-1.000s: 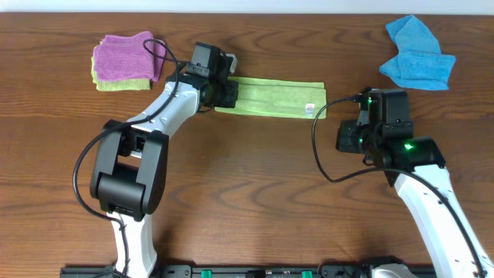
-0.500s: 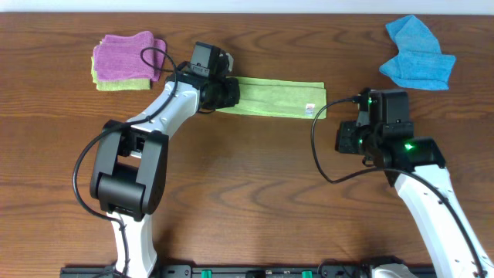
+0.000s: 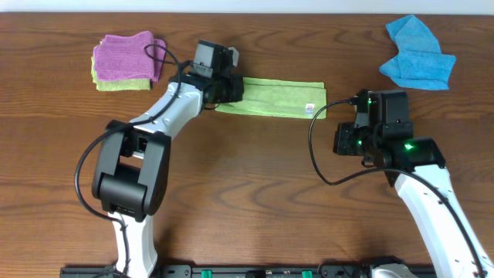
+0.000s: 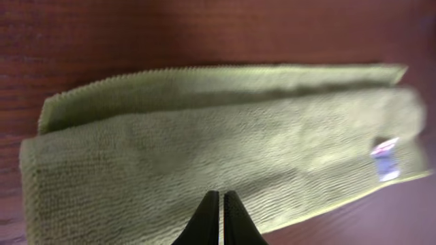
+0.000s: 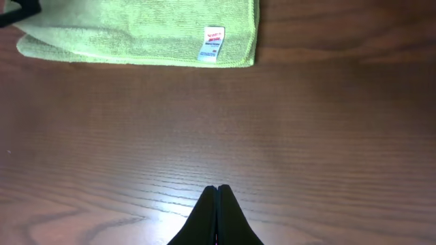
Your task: Fold the cloth
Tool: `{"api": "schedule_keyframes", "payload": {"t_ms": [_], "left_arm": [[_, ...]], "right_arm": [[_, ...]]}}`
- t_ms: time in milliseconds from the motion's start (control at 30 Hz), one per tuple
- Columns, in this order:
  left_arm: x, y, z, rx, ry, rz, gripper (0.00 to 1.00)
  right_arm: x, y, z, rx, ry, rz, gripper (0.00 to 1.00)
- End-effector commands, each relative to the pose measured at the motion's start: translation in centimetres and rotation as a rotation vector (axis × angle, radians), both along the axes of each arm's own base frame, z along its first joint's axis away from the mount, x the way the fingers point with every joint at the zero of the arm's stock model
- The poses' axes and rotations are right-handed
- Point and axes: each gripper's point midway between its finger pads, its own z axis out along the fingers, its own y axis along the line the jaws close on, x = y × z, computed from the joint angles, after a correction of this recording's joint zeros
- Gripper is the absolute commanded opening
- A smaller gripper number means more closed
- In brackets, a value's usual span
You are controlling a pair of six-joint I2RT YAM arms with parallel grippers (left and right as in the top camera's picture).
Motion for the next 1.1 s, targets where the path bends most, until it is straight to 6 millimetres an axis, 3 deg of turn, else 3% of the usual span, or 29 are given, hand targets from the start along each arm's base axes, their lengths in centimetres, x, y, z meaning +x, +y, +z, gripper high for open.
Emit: {"api": "schedule_keyframes", "payload": {"t_ms": [0,333,733,1067], "left_arm": [[0.0,0.7,-1.0,0.181,-0.081,-0.074,0.06],[1.2,2.8,-3.6,0.323,-0.108,-0.039,0.06],[1.6,2.4,-5.6,0.311,-0.106,-0.059,0.06],[1.3,2.4,-5.7,0.31,-0.093,-0.064,0.06]], "right_arm": [[-0.2,-0.8,-0.4,-0.05,-0.007,0.015,0.01],[-1.2,-1.4,-5.7,-0.063,0.0,-0.015,0.01],[-2.2,-2.2,-9.0,-0.096,-0.001,-0.035,0.02],[0.7,-2.9,-12.1,0.052,-0.047,-0.192,0.01]]}}
